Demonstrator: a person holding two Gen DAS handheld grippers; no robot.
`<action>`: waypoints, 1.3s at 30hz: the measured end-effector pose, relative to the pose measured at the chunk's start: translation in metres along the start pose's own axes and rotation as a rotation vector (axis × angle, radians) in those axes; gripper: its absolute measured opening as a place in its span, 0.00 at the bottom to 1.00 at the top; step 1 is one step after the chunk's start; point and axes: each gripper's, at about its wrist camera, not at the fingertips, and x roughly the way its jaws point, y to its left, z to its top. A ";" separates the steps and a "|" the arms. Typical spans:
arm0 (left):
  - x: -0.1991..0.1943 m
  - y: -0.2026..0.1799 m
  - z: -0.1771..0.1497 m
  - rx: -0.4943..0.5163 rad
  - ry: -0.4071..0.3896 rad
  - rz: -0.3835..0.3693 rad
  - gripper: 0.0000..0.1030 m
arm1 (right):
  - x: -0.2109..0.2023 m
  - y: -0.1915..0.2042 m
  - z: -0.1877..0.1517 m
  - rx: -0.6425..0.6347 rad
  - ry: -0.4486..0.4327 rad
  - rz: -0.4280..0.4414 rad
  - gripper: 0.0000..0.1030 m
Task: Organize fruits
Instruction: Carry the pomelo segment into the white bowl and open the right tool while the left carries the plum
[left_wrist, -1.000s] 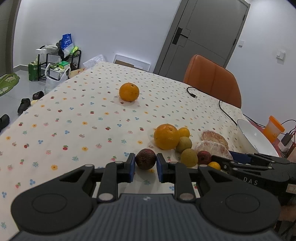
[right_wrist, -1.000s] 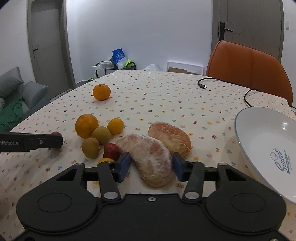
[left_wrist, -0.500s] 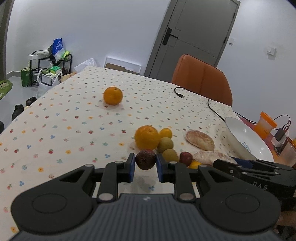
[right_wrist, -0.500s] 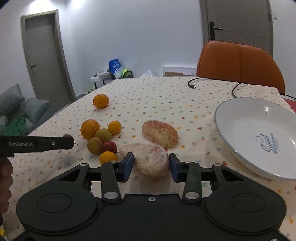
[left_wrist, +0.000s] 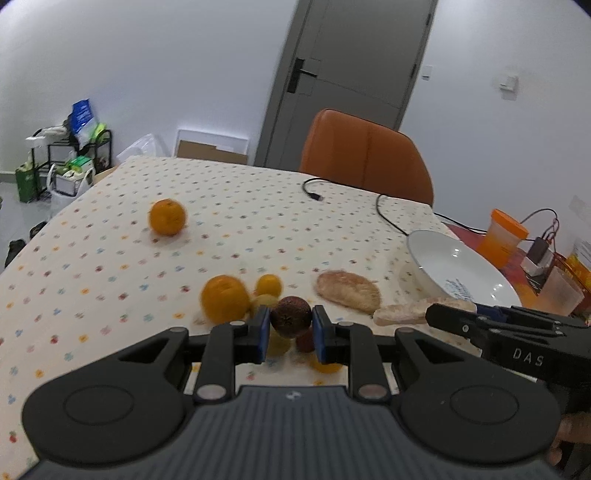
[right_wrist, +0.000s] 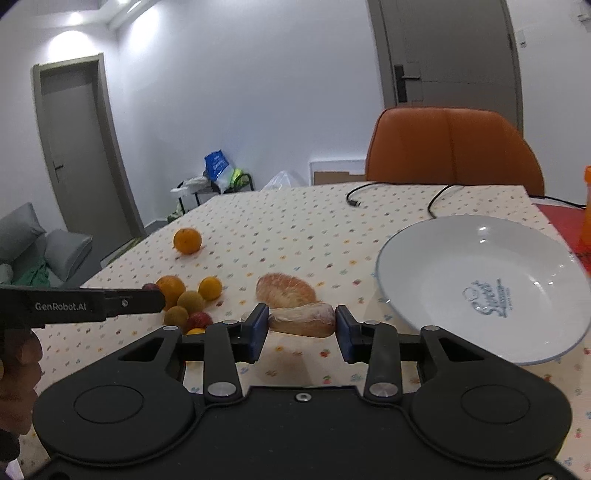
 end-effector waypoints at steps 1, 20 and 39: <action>0.001 -0.004 0.001 0.008 -0.001 -0.005 0.22 | -0.003 -0.003 0.002 0.006 -0.010 -0.006 0.36; 0.020 -0.060 0.008 0.091 0.000 -0.068 0.22 | -0.041 -0.073 -0.003 0.109 -0.083 -0.155 0.36; 0.038 -0.087 0.013 0.133 0.010 -0.090 0.22 | -0.048 -0.101 -0.009 0.122 -0.106 -0.250 0.43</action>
